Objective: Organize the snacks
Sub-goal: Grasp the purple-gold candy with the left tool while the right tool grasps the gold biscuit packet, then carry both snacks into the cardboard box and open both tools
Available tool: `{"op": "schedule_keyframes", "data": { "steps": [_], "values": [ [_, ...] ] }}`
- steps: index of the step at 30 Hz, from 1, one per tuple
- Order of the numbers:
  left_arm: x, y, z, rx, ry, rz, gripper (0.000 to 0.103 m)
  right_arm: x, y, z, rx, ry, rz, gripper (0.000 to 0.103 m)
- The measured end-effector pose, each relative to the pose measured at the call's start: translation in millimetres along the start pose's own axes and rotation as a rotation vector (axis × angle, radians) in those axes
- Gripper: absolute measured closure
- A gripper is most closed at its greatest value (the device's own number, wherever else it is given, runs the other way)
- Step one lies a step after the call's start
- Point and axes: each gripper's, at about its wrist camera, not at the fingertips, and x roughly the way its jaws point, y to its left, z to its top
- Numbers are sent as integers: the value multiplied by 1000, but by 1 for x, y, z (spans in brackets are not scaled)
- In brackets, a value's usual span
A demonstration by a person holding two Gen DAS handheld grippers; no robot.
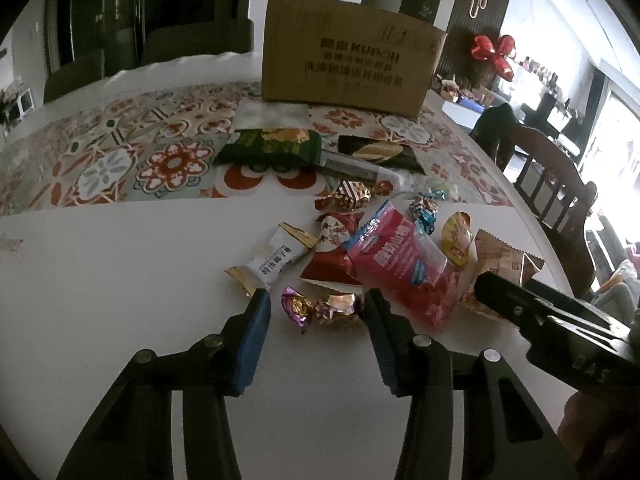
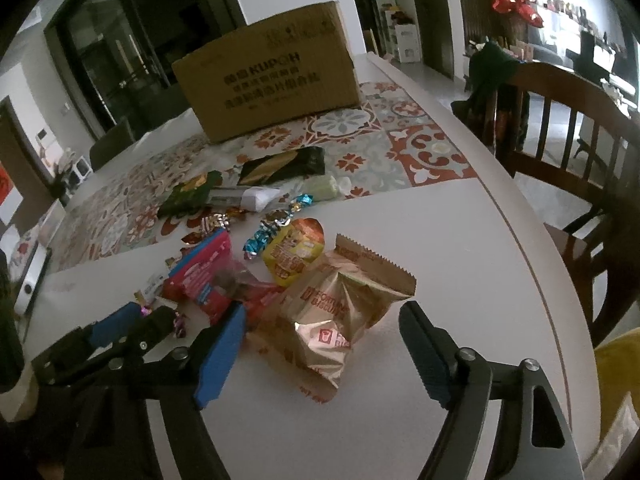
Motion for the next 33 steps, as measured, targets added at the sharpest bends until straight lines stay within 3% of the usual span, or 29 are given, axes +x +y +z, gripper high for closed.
{"op": "schedule_keyframes", "data": {
  "steps": [5,9,17,33],
  "values": [
    [2,0,-1,-14,14,-9,61,5,-1,0,3,5,13,34],
    [2,-1,-1,-21,27,-35,77,6,0,0,2,5,20,41],
    [-5,-2,-4,-20,7,-36,78,1,1,-1,-17,1,20,54],
    [-51,-19,10,66,-121,-51,78,-43,8,2,-76,-121,35,56]
  ]
}}
